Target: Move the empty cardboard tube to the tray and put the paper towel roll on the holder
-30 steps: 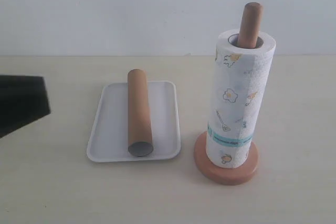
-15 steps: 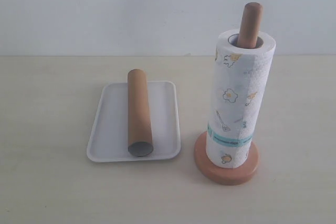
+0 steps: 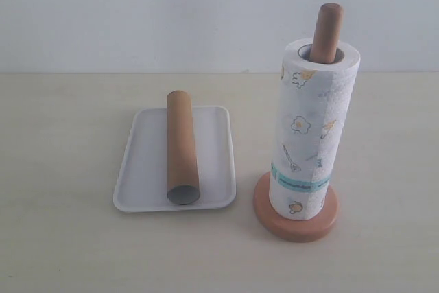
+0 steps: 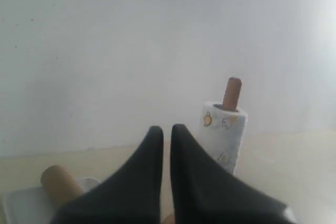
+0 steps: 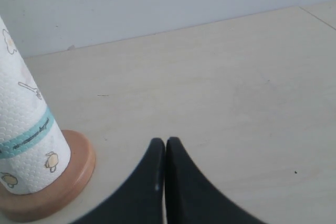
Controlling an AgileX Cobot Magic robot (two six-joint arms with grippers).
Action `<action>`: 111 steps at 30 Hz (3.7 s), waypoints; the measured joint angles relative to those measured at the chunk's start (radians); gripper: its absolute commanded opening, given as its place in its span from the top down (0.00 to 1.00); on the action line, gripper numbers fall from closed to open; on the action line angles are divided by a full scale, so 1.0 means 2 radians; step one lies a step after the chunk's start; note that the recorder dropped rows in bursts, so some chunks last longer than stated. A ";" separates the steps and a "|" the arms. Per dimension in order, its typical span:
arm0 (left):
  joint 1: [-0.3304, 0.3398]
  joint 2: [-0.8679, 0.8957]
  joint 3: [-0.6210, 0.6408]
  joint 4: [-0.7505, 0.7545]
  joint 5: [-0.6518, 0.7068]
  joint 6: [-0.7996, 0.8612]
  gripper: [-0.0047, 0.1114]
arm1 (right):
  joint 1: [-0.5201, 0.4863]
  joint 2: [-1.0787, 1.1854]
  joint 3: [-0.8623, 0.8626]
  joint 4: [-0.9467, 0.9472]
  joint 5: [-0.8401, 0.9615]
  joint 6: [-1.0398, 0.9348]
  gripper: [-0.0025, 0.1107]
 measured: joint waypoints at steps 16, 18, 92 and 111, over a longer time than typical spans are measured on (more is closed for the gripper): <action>0.020 0.000 0.002 -0.310 -0.010 -0.124 0.92 | 0.000 0.000 0.000 0.000 -0.002 0.000 0.98; 0.020 0.000 0.002 -0.315 -0.020 -0.125 0.92 | 0.000 0.000 0.000 0.000 -0.003 0.000 0.98; 0.053 -0.022 0.069 -0.696 0.348 0.812 0.92 | 0.000 0.000 0.000 0.000 -0.002 0.000 0.98; 0.053 -0.022 0.069 -0.696 0.348 0.813 0.92 | 0.000 0.000 0.000 0.000 -0.002 0.000 0.98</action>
